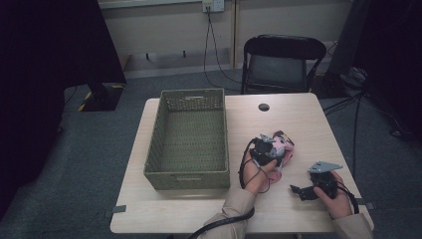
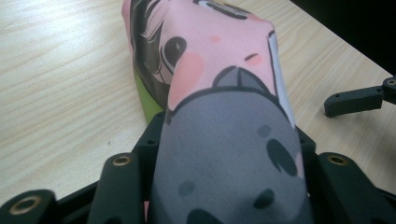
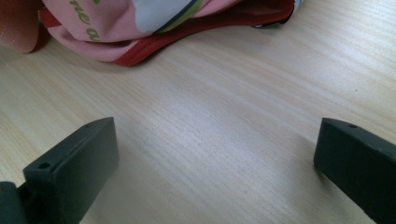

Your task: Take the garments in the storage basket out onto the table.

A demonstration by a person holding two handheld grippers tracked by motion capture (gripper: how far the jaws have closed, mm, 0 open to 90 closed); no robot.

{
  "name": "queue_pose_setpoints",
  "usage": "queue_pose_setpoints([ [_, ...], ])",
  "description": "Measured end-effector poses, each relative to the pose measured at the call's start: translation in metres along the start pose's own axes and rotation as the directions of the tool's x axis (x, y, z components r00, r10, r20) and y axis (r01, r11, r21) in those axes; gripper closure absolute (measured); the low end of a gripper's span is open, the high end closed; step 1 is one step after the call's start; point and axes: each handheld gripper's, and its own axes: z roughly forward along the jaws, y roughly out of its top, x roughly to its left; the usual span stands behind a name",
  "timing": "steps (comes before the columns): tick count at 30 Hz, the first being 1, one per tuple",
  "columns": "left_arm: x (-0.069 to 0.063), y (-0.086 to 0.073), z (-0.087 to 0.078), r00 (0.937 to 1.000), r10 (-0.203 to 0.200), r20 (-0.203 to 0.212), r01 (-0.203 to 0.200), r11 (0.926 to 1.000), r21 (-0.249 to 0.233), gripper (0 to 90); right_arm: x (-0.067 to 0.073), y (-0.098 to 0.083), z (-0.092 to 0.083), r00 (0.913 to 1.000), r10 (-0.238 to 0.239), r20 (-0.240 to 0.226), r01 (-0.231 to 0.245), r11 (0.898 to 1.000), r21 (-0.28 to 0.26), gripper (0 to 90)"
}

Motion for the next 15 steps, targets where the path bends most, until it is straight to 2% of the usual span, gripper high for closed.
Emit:
queue_pose_setpoints([
  [8, -0.0012, 0.0004, -0.0001, 0.9999, 0.01, -0.006, -0.01, 0.9999, 0.006, 43.8, 0.0001, 0.0, 0.0, 1.0, 0.0, 0.001, 0.0, 1.0, 0.0, 0.0],
  [15, -0.0018, 0.0016, -0.0013, 0.9997, 0.015, -0.019, -0.014, 0.9996, 0.023, 28.4, 0.0001, -0.0001, -0.0001, 1.0, 0.001, 0.002, -0.001, 1.0, 0.0, 0.0],
])
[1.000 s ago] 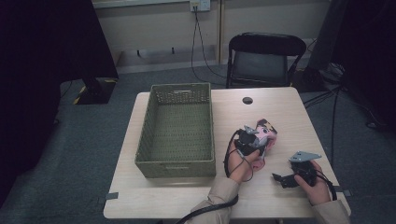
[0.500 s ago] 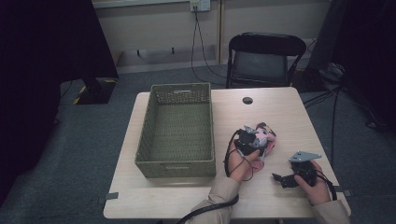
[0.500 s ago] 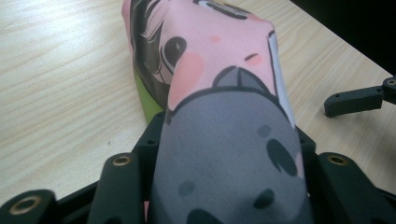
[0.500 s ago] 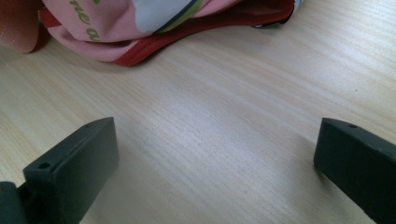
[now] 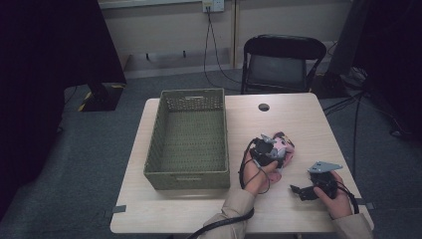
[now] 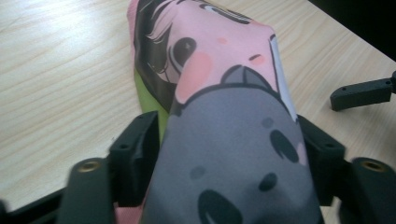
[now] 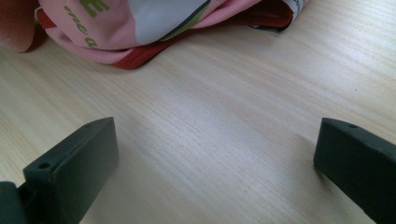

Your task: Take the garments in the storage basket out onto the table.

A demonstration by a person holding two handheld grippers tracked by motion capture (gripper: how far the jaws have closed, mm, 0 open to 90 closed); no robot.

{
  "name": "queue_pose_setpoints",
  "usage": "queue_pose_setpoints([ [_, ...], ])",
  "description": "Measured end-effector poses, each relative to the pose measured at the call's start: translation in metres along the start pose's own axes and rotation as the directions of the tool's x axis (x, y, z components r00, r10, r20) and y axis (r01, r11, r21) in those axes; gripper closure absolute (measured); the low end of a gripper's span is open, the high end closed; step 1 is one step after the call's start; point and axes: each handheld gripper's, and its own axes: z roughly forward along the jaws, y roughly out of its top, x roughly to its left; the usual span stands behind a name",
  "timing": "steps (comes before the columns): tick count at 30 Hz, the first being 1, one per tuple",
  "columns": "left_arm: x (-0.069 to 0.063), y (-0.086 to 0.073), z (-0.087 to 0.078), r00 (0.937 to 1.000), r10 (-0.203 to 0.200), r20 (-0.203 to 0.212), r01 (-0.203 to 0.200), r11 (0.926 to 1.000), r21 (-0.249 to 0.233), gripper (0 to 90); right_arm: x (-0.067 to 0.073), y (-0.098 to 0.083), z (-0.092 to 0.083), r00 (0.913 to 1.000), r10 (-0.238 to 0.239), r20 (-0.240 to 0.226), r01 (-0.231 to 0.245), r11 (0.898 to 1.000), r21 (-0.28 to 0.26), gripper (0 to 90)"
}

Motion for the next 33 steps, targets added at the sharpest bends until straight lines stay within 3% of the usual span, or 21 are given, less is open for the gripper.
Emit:
queue_pose_setpoints([
  [8, 0.001, 0.0, -0.002, 0.9999, -0.001, -0.015, 0.002, 1.0, 0.009, 16.6, 0.0, 0.0, 0.0, 1.0, 0.001, 0.001, -0.001, 1.0, 0.0, 0.0],
  [20, -0.002, 0.003, -0.011, 0.9996, -0.011, 0.027, 0.011, 0.9999, -0.007, 3.2, 0.0, 0.0, 0.0, 1.0, 0.002, 0.002, -0.002, 1.0, 0.0, 0.0],
  [27, -0.005, 0.007, -0.023, 0.9975, 0.027, 0.065, -0.026, 0.9995, -0.02, 2.4, 0.0, 0.0, 0.0, 1.0, 0.002, 0.002, -0.002, 1.0, 0.0, 0.0],
  [33, -0.005, 0.007, -0.035, 0.9959, 0.028, 0.086, -0.026, 0.9995, -0.017, 2.4, 0.0, 0.0, 0.0, 1.0, 0.002, 0.002, -0.002, 1.0, 0.0, 0.0],
])
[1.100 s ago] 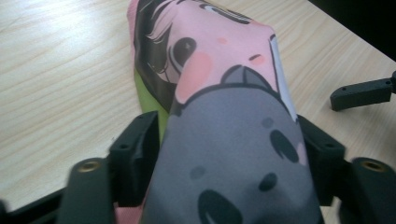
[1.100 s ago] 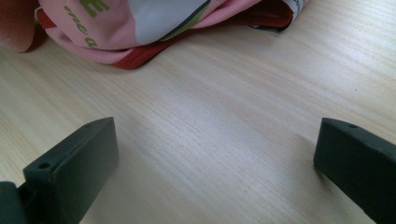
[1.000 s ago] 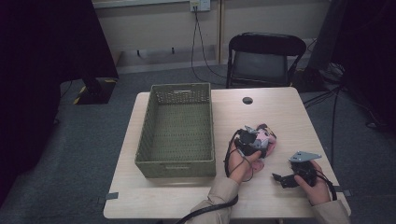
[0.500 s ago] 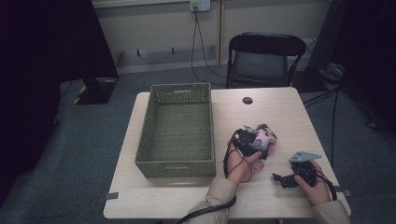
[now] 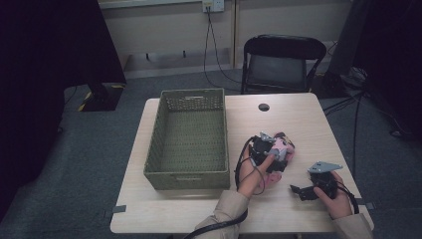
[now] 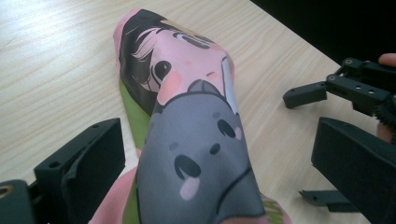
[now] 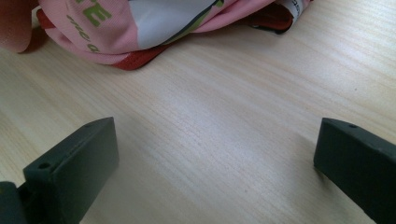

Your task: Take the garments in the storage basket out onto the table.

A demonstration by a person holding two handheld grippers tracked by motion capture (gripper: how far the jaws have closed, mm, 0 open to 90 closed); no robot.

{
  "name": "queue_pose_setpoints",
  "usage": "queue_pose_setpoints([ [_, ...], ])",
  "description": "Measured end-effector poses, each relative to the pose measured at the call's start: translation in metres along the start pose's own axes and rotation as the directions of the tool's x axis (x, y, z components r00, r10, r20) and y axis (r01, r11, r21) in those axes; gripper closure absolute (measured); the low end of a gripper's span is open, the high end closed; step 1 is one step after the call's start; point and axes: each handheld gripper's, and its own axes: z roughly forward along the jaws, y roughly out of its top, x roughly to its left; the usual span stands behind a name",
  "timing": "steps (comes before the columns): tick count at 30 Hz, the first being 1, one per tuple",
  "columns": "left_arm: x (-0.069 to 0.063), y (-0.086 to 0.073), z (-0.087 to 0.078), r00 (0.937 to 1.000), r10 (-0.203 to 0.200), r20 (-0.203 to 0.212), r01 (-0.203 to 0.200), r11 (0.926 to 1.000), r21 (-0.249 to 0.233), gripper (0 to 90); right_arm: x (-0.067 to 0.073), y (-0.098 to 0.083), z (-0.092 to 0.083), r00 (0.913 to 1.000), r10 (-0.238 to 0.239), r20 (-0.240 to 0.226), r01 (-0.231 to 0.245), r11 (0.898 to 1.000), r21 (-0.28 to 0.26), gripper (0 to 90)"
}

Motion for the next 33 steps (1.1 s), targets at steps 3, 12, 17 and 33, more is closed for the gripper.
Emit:
queue_pose_setpoints([
  [3, 0.0, 0.0, -0.006, 0.9999, 0.012, 0.013, -0.012, 0.9999, -0.004, 2.4, 0.0, 0.0, 0.0, 1.0, 0.0, 0.0, 0.0, 1.0, 0.0, 0.0],
  [12, -0.005, -0.004, -0.018, 0.997, 0.046, 0.063, -0.046, 0.9989, 0.001, 2.4, 0.0, 0.0, 0.0, 1.0, 0.0, 0.0, 0.0, 1.0, 0.0, 0.0],
  [17, -0.005, -0.008, -0.025, 0.9941, 0.044, 0.099, -0.043, 0.999, -0.009, 2.4, 0.0, 0.0, 0.0, 1.0, 0.001, 0.001, -0.001, 1.0, 0.0, 0.0],
  [33, -0.005, -0.02, -0.045, 0.9794, 0.069, 0.19, -0.067, 0.9976, -0.016, 2.4, 0.0, 0.0, 0.0, 1.0, 0.003, 0.001, -0.003, 1.0, 0.001, 0.0],
])
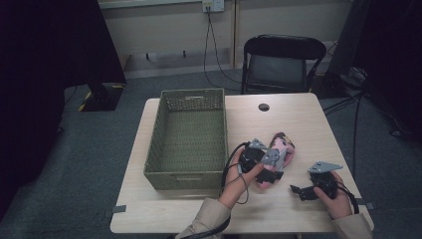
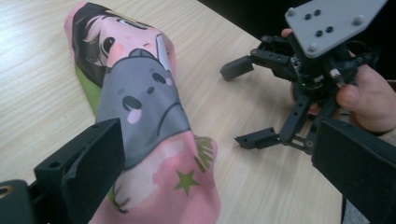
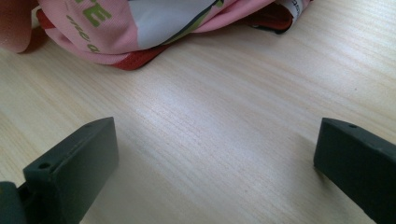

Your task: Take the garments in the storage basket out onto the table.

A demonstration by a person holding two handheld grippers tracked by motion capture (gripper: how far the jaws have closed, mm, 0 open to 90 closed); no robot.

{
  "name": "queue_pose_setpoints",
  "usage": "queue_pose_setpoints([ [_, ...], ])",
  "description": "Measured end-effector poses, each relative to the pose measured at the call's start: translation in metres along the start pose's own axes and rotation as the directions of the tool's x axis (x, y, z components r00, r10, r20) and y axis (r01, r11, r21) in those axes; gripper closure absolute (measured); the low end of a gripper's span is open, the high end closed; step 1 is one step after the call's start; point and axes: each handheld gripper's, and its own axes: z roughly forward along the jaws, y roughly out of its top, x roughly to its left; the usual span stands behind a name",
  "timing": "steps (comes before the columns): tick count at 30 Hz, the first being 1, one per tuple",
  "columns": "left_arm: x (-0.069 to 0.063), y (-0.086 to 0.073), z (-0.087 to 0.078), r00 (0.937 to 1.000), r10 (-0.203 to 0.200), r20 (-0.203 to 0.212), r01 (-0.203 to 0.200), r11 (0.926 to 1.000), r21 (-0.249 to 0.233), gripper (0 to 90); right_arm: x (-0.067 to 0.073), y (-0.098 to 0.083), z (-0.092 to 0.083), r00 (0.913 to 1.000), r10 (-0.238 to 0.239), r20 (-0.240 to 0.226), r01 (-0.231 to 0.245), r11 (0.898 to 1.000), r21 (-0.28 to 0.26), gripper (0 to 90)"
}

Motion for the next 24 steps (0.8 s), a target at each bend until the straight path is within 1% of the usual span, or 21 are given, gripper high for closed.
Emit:
queue_pose_setpoints([
  [2, -0.001, -0.002, -0.002, 0.9999, 0.014, 0.011, -0.014, 0.9999, -0.002, 2.4, 0.0, 0.0, 0.0, 1.0, 0.0, 0.0, 0.0, 1.0, 0.0, 0.0],
  [7, -0.001, -0.009, -0.007, 0.9995, 0.021, 0.024, -0.021, 0.9998, 0.0, 2.4, 0.0, 0.0, 0.0, 1.0, 0.001, 0.001, -0.001, 1.0, 0.0, 0.0],
  [9, -0.001, -0.011, -0.009, 0.9991, 0.017, 0.039, -0.017, 0.9998, 0.004, 2.4, 0.0, 0.0, 0.0, 1.0, 0.001, 0.001, -0.001, 1.0, 0.0, 0.0],
  [12, 0.0, -0.015, -0.013, 0.9988, 0.031, 0.038, -0.031, 0.9994, 0.013, 2.5, 0.0, 0.0, 0.0, 1.0, 0.001, 0.001, -0.001, 1.0, 0.0, 0.0],
  [14, 0.001, -0.017, -0.015, 0.9983, 0.028, 0.05, -0.029, 0.9995, 0.013, 2.7, 0.0, 0.0, 0.0, 1.0, 0.002, 0.002, -0.002, 1.0, 0.0, 0.0],
  [15, 0.001, -0.018, -0.016, 0.9982, 0.035, 0.05, -0.036, 0.9992, 0.017, 2.7, 0.0, 0.0, 0.0, 1.0, 0.002, 0.002, -0.002, 1.0, 0.0, 0.0],
  [20, 0.002, -0.021, -0.021, 0.9974, 0.039, 0.061, -0.04, 0.999, 0.017, 2.8, 0.0, 0.0, 0.0, 1.0, 0.003, 0.003, -0.003, 1.0, 0.0, 0.0],
  [24, 0.001, -0.026, -0.025, 0.9956, 0.041, 0.085, -0.043, 0.9988, 0.022, 2.8, 0.0, 0.0, 0.0, 1.0, 0.003, 0.004, -0.003, 1.0, -0.001, 0.0],
])
